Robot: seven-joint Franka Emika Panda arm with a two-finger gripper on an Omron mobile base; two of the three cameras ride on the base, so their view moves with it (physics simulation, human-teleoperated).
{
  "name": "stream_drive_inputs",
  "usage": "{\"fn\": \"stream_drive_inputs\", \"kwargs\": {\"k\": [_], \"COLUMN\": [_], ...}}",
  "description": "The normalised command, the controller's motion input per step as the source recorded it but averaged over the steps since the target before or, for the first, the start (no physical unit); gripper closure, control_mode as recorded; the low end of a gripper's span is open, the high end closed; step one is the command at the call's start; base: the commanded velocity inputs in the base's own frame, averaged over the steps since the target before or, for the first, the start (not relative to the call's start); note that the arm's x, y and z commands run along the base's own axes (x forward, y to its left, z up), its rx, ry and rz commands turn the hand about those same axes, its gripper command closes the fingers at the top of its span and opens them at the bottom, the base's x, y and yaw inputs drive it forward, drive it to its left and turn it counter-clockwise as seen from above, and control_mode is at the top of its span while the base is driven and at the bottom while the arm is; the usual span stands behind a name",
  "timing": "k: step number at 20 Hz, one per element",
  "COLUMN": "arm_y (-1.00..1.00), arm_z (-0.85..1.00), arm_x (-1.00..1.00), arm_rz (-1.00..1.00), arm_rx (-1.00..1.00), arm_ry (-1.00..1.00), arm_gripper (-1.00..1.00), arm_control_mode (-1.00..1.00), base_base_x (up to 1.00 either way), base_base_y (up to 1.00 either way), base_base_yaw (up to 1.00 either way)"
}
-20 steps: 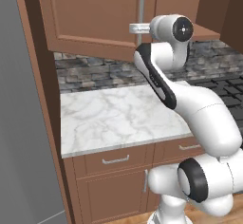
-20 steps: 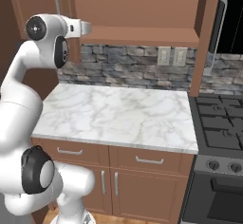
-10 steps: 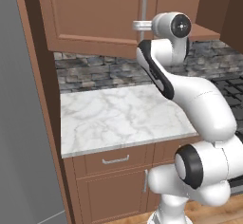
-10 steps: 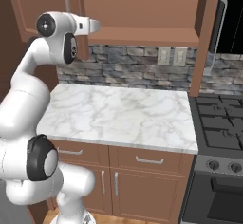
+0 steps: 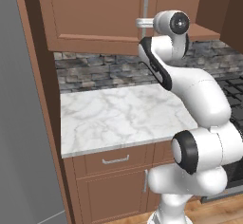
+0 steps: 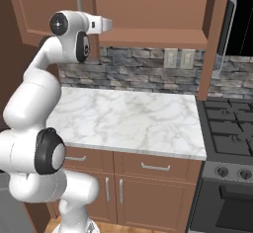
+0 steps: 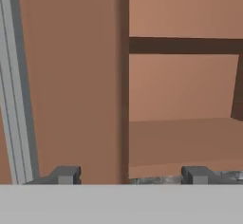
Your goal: Close all open cabinet doors.
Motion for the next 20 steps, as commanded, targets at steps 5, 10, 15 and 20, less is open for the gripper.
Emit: {"fn": "stream_drive_inputs", "kwargs": {"k": [5, 10, 15, 20], "arm_y": [0.0, 0.0, 0.0, 0.0], "arm_z": [-0.04, -0.01, -0.01, 0.0], "arm_x": [0.44, 0.44, 0.42, 0.34], "arm_rz": [-0.03, -0.03, -0.02, 0.0], "arm_rx": [0.0, 0.0, 0.0, 0.0], "arm_ry": [0.0, 0.0, 0.0, 0.0], "arm_gripper": [-1.0, -1.0, -1.0, -1.0], "arm_control_mode": [-1.0, -1.0, -1.0, -1.0], "base_base_x": [0.0, 0.0, 0.0, 0.0], "base_base_y": [0.0, 0.0, 0.0, 0.0], "base_base_yaw": [0.0, 0.0, 0.0, 0.0]}}
